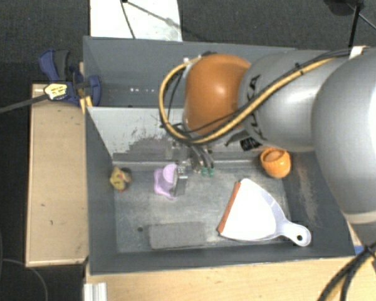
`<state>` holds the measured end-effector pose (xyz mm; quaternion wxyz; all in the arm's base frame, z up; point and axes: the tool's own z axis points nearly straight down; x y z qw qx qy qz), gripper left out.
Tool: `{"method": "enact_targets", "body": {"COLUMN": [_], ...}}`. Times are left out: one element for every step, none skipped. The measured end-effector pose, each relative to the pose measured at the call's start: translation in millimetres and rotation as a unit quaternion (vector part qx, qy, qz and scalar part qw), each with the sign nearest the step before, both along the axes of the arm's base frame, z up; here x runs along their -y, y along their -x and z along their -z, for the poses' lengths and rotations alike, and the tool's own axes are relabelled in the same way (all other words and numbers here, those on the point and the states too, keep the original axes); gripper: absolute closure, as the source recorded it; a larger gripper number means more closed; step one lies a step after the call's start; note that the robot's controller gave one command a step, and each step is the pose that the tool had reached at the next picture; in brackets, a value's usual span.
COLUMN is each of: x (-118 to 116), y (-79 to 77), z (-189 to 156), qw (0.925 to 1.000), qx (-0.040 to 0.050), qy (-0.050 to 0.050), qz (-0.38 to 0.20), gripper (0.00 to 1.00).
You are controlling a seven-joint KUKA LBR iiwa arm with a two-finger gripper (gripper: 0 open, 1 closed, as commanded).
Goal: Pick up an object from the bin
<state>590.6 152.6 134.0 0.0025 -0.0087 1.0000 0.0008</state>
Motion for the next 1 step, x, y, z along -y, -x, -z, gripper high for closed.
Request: {"method": "enact_targets", "body": {"x": [14.6], "y": [6.3], "z": [67.2], "qw": [1.0000], "qx": [-0.0041], "qy": [0.001], "qz": [-0.006], "gripper": [0.00]}}
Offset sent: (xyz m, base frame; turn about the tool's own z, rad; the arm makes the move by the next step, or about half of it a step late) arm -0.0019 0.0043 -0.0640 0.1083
